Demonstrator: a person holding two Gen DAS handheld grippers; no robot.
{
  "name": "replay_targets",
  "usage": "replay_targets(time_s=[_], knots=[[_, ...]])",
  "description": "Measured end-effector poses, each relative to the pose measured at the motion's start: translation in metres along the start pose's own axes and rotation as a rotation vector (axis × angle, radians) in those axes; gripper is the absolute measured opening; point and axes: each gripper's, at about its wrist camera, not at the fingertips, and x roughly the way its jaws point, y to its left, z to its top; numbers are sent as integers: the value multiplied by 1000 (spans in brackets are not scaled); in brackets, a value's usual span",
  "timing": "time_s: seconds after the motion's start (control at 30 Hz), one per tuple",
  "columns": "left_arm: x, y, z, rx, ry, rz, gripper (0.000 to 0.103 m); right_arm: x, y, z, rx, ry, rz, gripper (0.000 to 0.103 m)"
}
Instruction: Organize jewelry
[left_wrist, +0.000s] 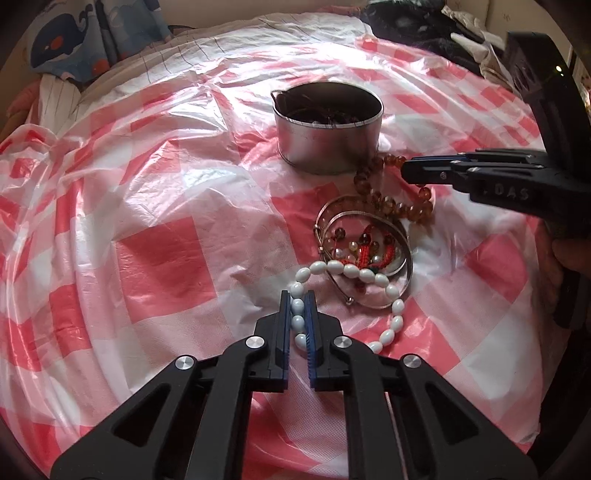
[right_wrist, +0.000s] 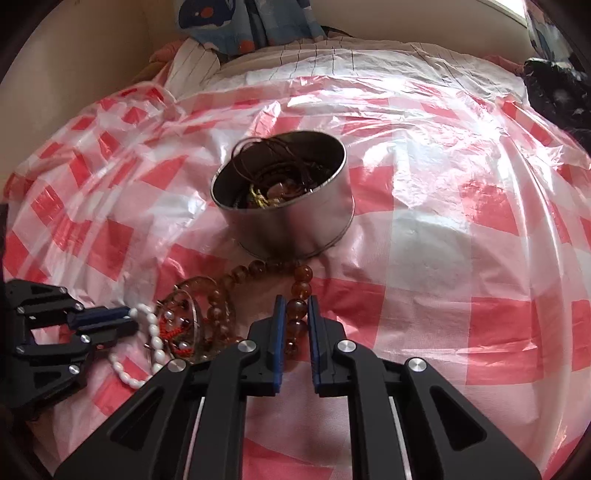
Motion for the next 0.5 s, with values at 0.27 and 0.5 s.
replay_targets(time_s=[0.27,0.5], knots=[[-19,11,7,-73,-100,-68,7,-27,-14,9,132,-111,201,12],[-22,6,10,-56,-117,-31,7,-40,-14,13,139,-165,251,12]])
